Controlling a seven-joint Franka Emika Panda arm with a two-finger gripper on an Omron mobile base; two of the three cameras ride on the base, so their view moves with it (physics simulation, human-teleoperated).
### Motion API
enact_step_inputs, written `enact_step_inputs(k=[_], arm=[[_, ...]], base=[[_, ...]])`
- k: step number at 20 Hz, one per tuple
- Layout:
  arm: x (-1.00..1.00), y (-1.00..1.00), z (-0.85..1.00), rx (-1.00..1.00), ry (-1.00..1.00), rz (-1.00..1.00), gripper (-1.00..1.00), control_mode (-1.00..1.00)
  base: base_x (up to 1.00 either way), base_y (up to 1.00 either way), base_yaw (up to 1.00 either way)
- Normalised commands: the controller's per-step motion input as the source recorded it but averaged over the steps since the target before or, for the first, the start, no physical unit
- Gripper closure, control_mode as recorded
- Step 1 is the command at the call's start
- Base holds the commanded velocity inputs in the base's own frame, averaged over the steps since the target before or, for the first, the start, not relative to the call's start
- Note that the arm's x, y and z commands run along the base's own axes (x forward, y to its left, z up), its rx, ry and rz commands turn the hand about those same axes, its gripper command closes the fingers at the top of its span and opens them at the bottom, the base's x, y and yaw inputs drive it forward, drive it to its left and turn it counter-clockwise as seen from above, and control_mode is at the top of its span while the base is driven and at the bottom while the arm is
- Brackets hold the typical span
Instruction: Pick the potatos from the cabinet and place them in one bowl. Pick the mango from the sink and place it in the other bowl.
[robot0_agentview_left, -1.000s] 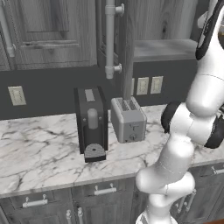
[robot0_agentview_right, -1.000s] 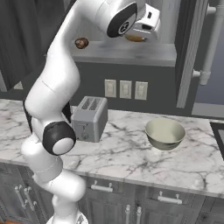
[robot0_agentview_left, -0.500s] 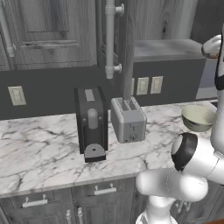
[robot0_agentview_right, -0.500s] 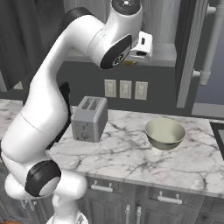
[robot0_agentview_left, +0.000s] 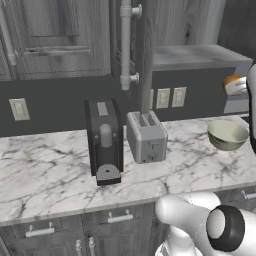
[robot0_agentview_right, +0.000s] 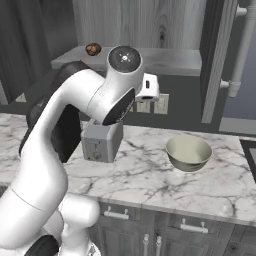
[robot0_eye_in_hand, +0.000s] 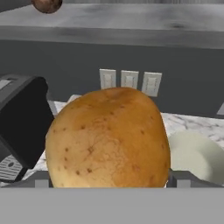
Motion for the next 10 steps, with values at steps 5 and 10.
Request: enact_step_inputs(k=[5, 10], arm=[[-0.11, 0.03, -0.51, -0.01, 0.00, 0.07, 1.00, -1.00], [-0.01, 0.00, -0.46, 0.00, 0.00, 0.05, 1.00, -1.00]], base=[[0.00, 0.00, 0.00], [0.00, 0.00, 0.00]])
